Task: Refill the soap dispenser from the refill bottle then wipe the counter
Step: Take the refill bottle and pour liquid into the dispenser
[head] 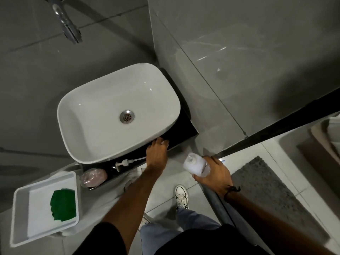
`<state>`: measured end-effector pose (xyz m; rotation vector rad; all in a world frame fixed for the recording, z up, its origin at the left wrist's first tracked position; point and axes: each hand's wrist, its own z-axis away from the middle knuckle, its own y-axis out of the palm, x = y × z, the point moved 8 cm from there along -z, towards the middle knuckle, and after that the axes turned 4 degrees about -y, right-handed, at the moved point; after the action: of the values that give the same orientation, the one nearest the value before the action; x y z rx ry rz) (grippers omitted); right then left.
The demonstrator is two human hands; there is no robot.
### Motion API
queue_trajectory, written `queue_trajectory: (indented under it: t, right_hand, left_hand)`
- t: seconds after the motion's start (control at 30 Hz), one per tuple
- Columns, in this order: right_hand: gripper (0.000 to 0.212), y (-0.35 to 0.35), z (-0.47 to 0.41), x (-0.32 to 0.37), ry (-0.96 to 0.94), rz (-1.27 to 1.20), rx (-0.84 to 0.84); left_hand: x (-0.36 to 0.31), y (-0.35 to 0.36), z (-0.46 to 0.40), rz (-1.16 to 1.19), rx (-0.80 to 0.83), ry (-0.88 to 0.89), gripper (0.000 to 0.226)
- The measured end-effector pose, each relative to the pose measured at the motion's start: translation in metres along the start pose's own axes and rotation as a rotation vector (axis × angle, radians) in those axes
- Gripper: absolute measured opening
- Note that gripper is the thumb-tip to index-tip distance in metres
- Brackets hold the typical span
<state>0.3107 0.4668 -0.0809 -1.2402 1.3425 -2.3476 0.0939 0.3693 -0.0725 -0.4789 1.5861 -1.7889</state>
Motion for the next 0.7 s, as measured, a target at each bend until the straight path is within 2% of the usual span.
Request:
queue_trajectory:
  t: [0.13, 0.33, 0.4, 0.57, 0.7]
  right_hand:
    - [0.076, -0.002, 0.003, 0.002, 0.005, -0.011, -0.026]
    - [0.074, 0.012, -0.008, 0.030, -0.058, 0.008, 0.063]
    - [0.072, 0.017, -0.012, 0.048, -0.121, 0.045, 0.069]
    - [0.067, 0.035, -0.017, 0.099, -0.240, 0.034, 0.042]
    - [0.067, 0.055, -0.020, 0.137, -0.322, 0.005, 0.102]
  left_hand:
    - [0.006, 0.002, 0.003, 0.022, -0.023, -0.027, 0.048]
    - [0.021, -0.008, 0.044, 0.205, -0.035, 0.057, 0.045]
    - [0.036, -0.010, 0.065, 0.283, -0.042, 0.057, 0.037]
    - [0.117, -0.006, 0.127, 0.406, 0.013, -0.225, 0.017]
    - [0.208, -0.005, 0.180, 0.414, -0.008, -0.681, 0.035]
